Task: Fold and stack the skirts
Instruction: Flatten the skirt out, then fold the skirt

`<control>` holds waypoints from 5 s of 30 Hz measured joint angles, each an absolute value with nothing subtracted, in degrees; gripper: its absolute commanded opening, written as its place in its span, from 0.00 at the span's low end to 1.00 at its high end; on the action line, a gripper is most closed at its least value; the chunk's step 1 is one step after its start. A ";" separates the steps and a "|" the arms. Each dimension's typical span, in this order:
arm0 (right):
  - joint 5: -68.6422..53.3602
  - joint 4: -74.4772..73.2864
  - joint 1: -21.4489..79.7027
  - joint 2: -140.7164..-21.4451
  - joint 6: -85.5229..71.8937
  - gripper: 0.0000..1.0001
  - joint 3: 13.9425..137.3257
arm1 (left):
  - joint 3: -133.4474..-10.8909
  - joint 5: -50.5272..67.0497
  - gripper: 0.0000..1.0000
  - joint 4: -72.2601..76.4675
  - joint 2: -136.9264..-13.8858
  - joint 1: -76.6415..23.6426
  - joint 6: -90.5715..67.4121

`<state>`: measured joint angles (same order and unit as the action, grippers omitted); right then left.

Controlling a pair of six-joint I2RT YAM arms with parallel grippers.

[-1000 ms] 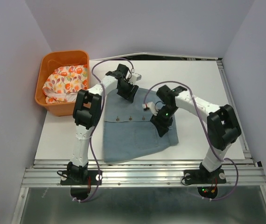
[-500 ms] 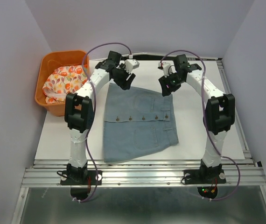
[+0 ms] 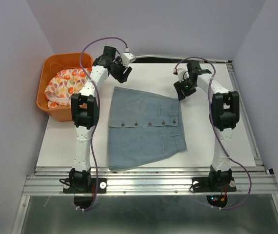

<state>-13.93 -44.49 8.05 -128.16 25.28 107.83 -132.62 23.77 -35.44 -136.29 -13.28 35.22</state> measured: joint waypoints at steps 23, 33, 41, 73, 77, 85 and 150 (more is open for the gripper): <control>-15.66 -44.29 8.32 -130.52 26.13 0.43 107.96 | -130.65 23.27 0.37 -36.62 -144.81 -10.37 36.07; -23.07 -46.81 6.20 -132.64 23.09 0.61 112.53 | -129.32 23.64 0.23 -36.23 -144.35 -10.44 36.23; -35.18 -48.82 -0.51 -134.02 17.54 0.67 120.40 | -129.32 23.31 0.22 -36.21 -144.35 -10.46 36.14; -46.30 -50.30 0.49 -140.70 18.02 0.00 117.51 | -129.67 22.68 0.00 -36.16 -144.24 -10.41 34.54; -44.34 -49.95 0.84 -140.70 17.30 0.01 119.28 | -131.87 22.24 0.00 -36.12 -144.24 -10.26 33.80; -40.40 -45.54 1.10 -138.21 15.44 0.01 121.49 | -132.14 21.61 0.00 -28.29 -141.53 -9.78 31.83; -29.50 -31.88 8.67 -77.21 39.62 0.01 60.62 | -58.59 20.71 0.00 -31.09 -73.32 -21.32 48.34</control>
